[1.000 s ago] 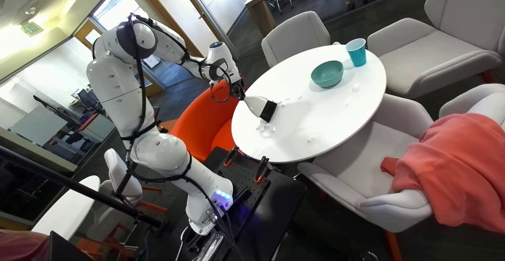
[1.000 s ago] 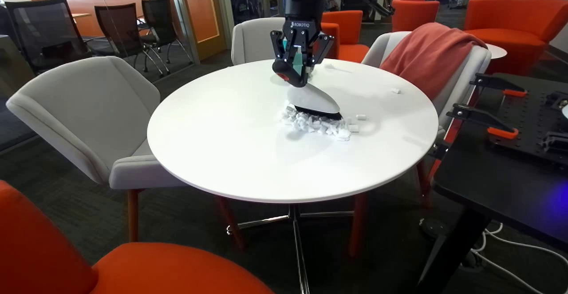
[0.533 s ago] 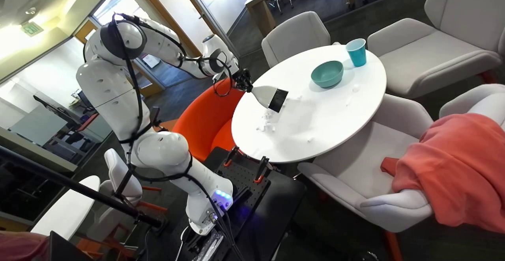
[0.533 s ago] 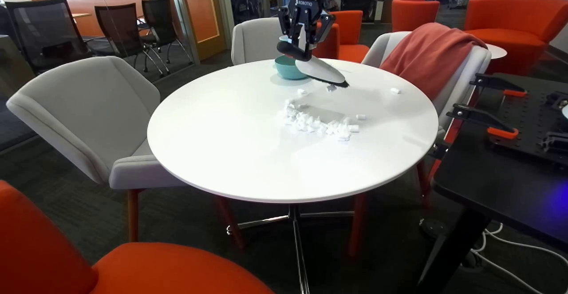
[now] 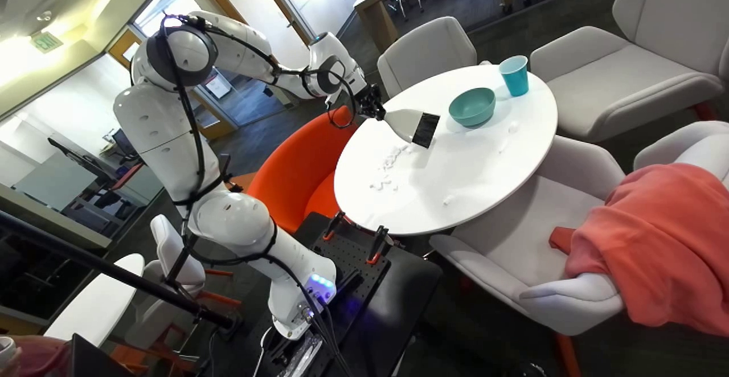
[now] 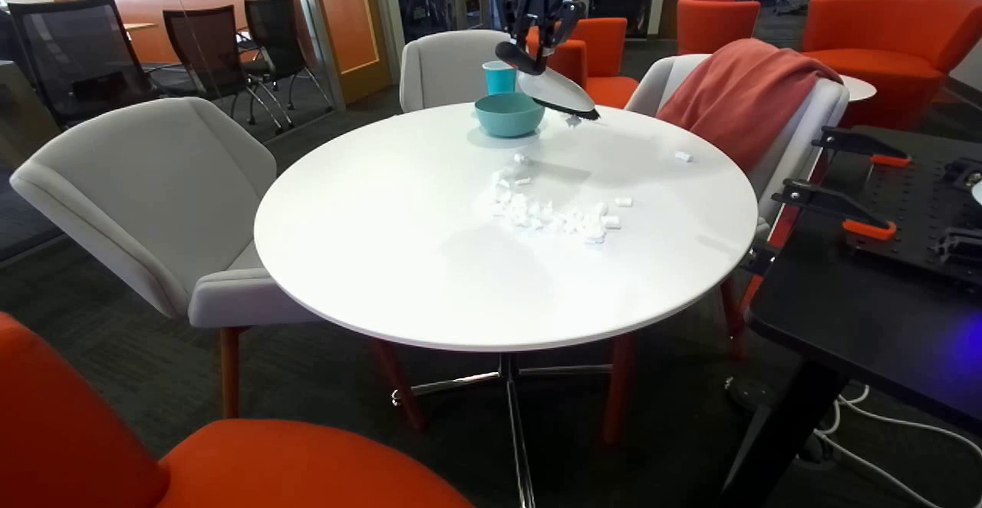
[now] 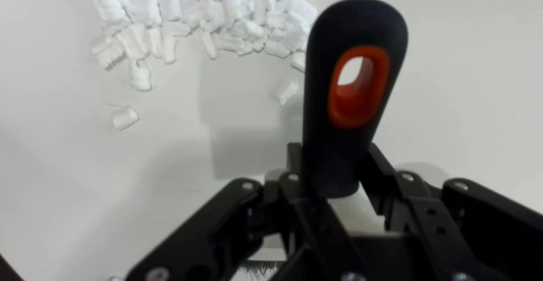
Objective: Use the brush to move the white objects on the table to the left
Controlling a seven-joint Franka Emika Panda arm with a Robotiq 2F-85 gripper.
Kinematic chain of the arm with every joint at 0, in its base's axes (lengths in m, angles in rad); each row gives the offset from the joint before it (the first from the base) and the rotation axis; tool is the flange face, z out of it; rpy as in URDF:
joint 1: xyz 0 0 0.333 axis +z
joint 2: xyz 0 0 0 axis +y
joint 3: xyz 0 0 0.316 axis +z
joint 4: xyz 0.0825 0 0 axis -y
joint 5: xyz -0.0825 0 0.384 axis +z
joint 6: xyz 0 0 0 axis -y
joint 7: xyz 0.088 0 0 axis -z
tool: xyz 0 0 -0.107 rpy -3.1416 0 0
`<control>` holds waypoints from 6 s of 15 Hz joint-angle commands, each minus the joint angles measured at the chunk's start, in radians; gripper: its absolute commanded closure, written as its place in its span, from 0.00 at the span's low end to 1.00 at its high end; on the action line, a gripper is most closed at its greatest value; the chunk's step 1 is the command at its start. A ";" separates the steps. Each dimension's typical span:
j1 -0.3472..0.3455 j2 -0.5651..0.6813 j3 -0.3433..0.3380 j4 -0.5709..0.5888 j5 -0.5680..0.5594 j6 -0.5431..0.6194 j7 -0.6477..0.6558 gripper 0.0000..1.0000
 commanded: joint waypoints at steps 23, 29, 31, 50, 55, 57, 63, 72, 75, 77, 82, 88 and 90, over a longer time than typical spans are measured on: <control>-0.099 0.292 0.104 0.359 0.305 -0.336 -0.608 0.88; -0.078 0.237 0.170 0.283 0.413 -0.331 -0.647 0.88; -0.073 0.226 0.192 0.268 0.440 -0.350 -0.655 0.88; 0.141 0.037 -0.072 0.038 0.062 0.020 -0.082 0.88; 0.172 0.075 -0.255 0.042 -0.256 0.015 0.251 0.88; 0.191 0.106 -0.327 0.061 -0.401 -0.002 0.403 0.88; 0.160 0.242 -0.381 0.119 -0.605 -0.056 0.649 0.88; 0.082 0.432 -0.361 0.227 -0.550 -0.059 0.568 0.88; 0.078 0.486 -0.343 0.276 -0.527 -0.074 0.533 0.88; 0.082 0.521 -0.327 0.307 -0.507 -0.087 0.505 0.88; 0.100 0.584 -0.302 0.363 -0.469 -0.161 0.443 0.88; 0.126 0.524 -0.306 0.314 -0.494 -0.185 0.452 0.22; 0.129 0.474 -0.306 0.264 -0.502 -0.141 0.450 0.09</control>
